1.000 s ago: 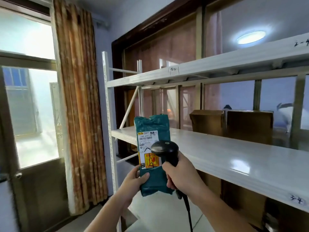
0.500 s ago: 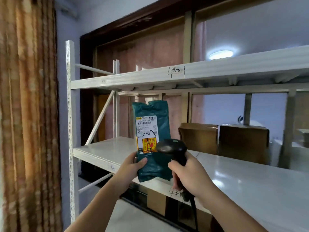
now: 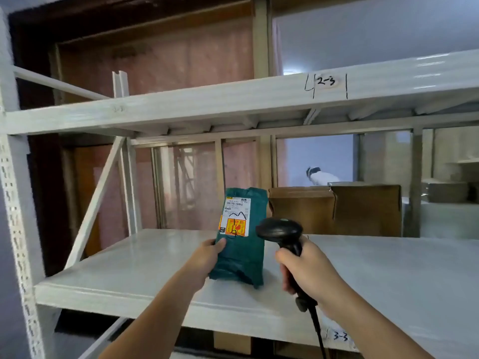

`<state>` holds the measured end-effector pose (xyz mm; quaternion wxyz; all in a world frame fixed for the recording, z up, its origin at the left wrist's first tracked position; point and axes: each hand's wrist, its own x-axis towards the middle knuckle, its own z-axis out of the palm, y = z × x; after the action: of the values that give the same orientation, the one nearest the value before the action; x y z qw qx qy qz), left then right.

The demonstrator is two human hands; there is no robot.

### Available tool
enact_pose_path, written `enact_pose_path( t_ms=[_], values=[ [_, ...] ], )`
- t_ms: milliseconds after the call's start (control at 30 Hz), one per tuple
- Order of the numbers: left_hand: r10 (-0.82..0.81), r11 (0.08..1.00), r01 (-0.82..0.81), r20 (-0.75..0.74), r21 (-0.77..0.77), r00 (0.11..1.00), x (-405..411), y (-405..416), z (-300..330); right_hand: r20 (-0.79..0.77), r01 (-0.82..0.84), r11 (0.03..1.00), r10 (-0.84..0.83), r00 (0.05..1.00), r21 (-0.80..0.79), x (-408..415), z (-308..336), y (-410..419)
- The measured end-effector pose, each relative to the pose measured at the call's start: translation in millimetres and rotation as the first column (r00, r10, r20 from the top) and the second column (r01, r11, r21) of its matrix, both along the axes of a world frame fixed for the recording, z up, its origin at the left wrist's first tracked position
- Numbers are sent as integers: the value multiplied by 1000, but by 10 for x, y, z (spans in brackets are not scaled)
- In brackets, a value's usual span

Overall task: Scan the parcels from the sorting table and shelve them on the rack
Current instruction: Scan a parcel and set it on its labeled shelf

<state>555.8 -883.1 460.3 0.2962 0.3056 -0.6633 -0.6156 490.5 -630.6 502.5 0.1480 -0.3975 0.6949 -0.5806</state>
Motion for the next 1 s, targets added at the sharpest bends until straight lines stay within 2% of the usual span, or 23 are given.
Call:
enact_pose_path(
  t_ms=[167,433,633,867,933,1000],
  values=[
    [3,998,1,75,-57,997,-387,-442,-155,5,100,995,-101,995,7,-26,21,-181],
    [188,969,-153,178,-194,966,-601,-642,-86,-3,161,987,-161,987,26,14,41,-294],
    [191,967,-141,237,-212,953,-703,-592,-130,-25,186,980,-185,982,76,65,-43,-315],
    [271,916,-131,347,-378,898,-535,-666,-169,-17,216,973,-215,976,86,130,-81,-248],
    [313,875,-134,332,-465,890,-447,-613,-139,-29,236,968,-234,972,88,155,-90,-198],
    [343,757,-75,297,-649,891,-340,-484,-61,-34,256,962,-253,967,96,178,-102,-136]
  ],
)
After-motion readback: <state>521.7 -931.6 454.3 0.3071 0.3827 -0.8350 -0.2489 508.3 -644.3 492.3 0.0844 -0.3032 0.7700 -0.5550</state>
